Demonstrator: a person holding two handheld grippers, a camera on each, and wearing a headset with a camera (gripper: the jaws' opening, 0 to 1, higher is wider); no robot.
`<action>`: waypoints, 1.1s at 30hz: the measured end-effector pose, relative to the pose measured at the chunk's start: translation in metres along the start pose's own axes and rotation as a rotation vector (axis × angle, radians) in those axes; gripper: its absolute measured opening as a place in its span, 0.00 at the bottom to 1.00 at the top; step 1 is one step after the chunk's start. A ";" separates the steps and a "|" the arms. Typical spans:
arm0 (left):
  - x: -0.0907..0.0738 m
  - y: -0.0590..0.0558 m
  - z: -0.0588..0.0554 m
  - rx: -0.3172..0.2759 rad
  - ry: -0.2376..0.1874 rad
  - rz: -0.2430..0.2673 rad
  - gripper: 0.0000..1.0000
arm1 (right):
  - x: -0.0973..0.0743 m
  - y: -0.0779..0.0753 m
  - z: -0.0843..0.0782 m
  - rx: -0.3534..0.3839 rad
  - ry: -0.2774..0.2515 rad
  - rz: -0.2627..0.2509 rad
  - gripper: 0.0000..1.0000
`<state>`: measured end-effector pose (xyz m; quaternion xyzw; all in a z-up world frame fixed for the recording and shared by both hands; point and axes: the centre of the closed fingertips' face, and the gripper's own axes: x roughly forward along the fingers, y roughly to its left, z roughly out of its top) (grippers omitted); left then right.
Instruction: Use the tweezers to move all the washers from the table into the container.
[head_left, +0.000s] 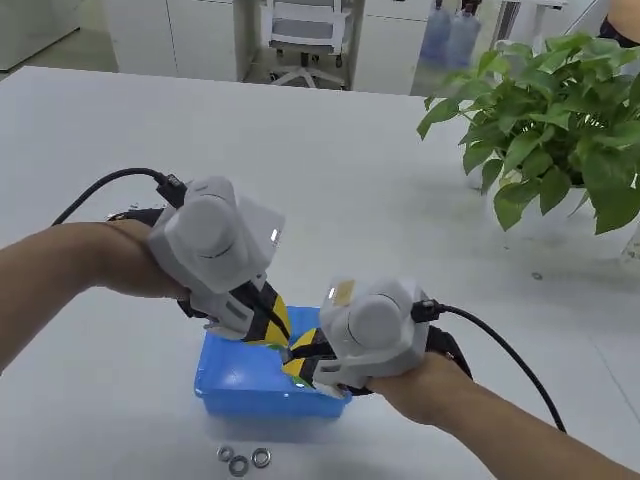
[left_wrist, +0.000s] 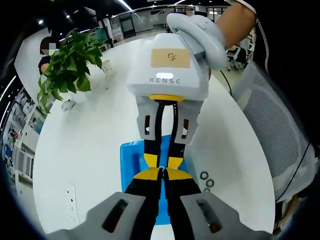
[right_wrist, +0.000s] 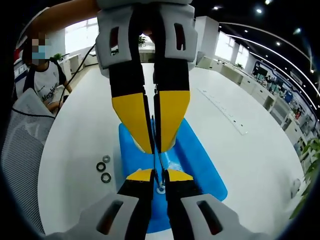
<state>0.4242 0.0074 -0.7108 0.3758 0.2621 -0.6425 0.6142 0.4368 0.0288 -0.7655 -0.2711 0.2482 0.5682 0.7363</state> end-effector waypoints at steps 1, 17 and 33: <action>0.000 0.000 -0.001 -0.001 0.001 0.000 0.06 | 0.000 0.000 0.000 0.002 -0.001 0.001 0.10; -0.003 -0.003 0.003 0.002 0.000 0.005 0.06 | -0.004 0.002 0.002 -0.010 -0.002 -0.005 0.10; -0.023 -0.011 0.015 0.015 0.006 0.032 0.06 | -0.018 0.010 0.021 -0.034 -0.026 -0.032 0.10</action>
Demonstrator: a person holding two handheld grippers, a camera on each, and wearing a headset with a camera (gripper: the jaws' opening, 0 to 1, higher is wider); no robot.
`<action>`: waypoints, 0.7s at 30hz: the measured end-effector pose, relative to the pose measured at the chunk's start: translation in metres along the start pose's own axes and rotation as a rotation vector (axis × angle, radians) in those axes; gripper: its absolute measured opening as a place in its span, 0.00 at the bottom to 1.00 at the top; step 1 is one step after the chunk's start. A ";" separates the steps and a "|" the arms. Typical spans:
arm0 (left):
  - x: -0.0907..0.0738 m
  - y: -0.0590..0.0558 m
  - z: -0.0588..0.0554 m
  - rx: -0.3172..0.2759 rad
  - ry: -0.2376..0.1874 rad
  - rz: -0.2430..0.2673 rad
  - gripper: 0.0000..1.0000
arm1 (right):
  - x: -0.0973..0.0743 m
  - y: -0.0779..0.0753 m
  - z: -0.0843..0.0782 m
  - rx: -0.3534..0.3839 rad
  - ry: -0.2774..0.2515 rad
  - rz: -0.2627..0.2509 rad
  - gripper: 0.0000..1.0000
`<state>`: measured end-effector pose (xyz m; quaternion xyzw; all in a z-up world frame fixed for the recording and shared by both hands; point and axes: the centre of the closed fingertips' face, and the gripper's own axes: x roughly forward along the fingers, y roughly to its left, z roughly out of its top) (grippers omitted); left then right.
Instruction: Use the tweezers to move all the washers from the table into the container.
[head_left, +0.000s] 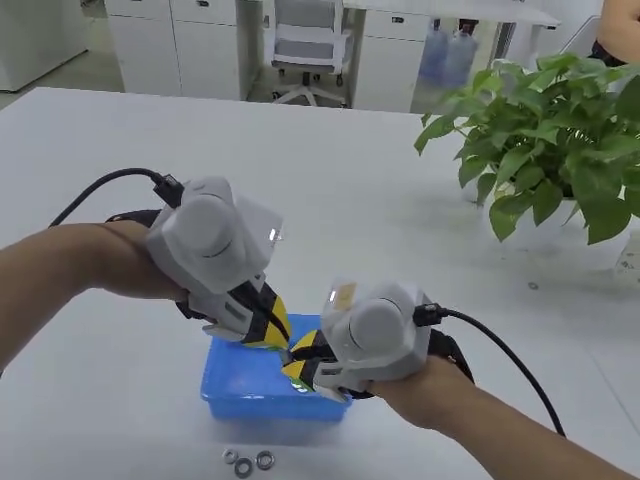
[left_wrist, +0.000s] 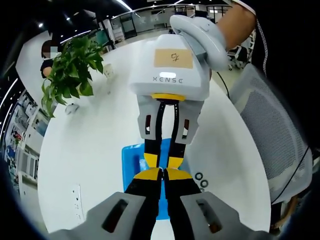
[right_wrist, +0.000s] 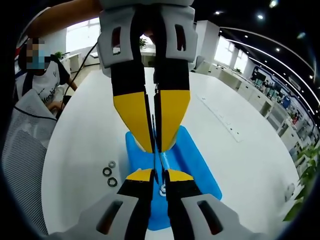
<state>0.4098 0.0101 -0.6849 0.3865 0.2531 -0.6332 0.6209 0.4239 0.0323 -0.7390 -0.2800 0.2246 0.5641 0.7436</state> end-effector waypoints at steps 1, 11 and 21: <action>-0.001 0.000 0.000 0.000 0.000 0.001 0.06 | -0.001 0.000 0.001 -0.001 -0.001 -0.001 0.10; -0.011 -0.011 0.009 0.014 0.007 0.018 0.06 | -0.012 0.010 0.009 -0.012 -0.015 -0.016 0.10; -0.016 -0.021 0.016 0.024 0.014 0.025 0.06 | -0.019 0.019 0.014 -0.027 -0.019 -0.026 0.11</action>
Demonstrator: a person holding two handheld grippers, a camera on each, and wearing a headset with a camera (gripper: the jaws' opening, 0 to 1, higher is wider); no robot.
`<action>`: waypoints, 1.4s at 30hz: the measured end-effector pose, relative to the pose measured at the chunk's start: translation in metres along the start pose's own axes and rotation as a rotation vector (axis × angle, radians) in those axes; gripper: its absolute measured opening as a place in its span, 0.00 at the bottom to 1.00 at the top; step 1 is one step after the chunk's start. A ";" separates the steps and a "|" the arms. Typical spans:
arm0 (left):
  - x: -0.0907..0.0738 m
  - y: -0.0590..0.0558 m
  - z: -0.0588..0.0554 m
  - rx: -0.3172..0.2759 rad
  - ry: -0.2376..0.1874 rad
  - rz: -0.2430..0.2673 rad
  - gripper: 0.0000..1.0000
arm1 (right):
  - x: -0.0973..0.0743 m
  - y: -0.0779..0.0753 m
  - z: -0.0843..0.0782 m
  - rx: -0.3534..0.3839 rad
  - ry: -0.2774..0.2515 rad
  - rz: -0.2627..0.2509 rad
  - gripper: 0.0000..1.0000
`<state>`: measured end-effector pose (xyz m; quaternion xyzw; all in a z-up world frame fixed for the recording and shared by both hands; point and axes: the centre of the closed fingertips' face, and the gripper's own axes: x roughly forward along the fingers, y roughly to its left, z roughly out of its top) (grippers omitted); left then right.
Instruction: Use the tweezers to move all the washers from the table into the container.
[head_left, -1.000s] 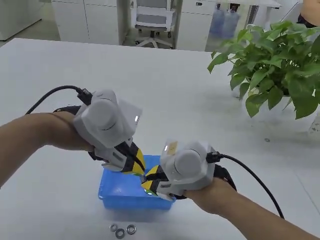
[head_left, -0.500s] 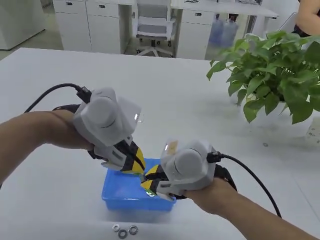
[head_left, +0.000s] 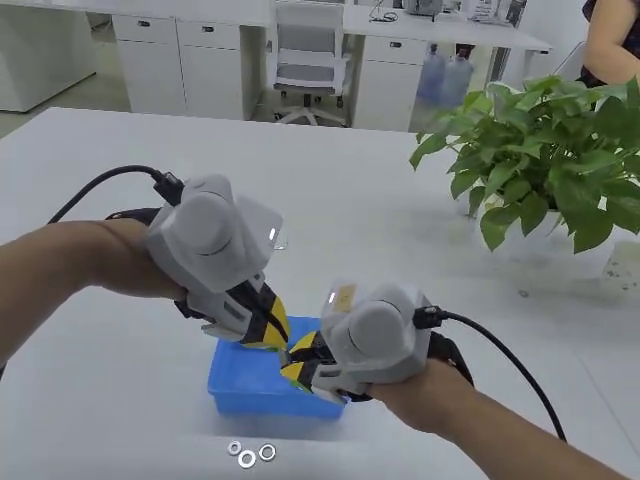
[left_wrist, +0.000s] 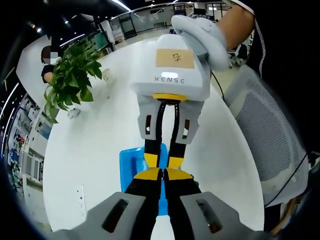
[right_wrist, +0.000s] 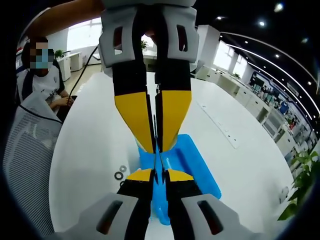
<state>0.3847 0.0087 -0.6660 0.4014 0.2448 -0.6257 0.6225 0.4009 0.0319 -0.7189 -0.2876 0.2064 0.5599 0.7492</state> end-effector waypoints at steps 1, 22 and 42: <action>-0.001 -0.001 0.001 0.001 0.000 0.000 0.06 | -0.001 0.001 0.001 0.000 -0.001 -0.001 0.11; 0.006 -0.030 -0.005 0.001 0.025 -0.026 0.06 | 0.002 0.034 -0.006 0.009 0.004 0.022 0.11; 0.020 -0.053 -0.018 -0.020 0.036 -0.061 0.06 | 0.014 0.057 -0.019 0.009 0.024 0.066 0.11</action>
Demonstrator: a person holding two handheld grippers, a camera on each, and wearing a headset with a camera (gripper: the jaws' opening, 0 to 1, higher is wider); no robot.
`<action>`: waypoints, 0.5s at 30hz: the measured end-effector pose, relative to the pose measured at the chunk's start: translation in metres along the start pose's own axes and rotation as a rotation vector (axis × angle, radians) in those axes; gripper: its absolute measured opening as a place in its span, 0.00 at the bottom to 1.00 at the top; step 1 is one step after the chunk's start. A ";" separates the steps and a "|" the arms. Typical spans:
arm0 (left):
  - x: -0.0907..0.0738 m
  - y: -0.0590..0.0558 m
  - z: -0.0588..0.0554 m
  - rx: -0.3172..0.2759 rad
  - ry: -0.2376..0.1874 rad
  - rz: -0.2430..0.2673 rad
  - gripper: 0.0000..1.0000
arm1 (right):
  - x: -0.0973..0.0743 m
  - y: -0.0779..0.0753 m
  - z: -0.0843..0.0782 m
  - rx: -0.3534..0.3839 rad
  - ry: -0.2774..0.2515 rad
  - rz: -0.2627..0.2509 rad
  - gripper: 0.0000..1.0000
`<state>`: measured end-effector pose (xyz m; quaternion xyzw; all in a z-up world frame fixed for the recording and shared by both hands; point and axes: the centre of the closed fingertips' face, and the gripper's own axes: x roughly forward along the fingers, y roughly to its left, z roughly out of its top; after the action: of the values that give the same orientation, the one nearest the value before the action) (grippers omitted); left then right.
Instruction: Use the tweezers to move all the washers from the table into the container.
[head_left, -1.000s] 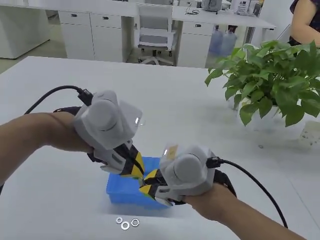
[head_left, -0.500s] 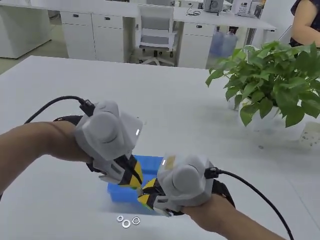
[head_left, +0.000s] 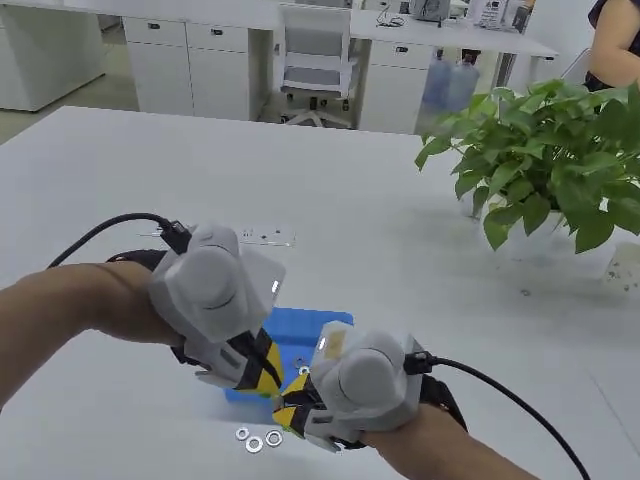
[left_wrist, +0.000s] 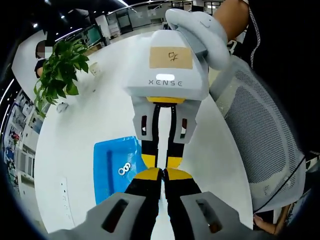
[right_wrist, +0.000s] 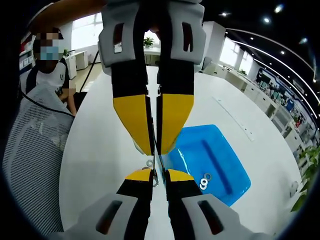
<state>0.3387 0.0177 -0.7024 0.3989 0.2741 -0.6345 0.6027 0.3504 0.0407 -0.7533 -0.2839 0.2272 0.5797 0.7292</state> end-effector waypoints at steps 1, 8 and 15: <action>0.000 -0.001 -0.001 -0.001 0.000 -0.001 0.06 | 0.001 0.001 0.000 0.003 -0.001 0.002 0.11; 0.004 -0.005 -0.007 -0.012 0.007 -0.012 0.06 | 0.007 0.007 -0.003 0.001 0.000 0.018 0.11; 0.008 -0.009 -0.010 -0.015 0.012 -0.024 0.06 | 0.012 0.012 -0.006 0.012 -0.001 0.032 0.11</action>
<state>0.3321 0.0225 -0.7160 0.3949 0.2874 -0.6372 0.5961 0.3416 0.0469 -0.7674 -0.2757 0.2350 0.5900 0.7215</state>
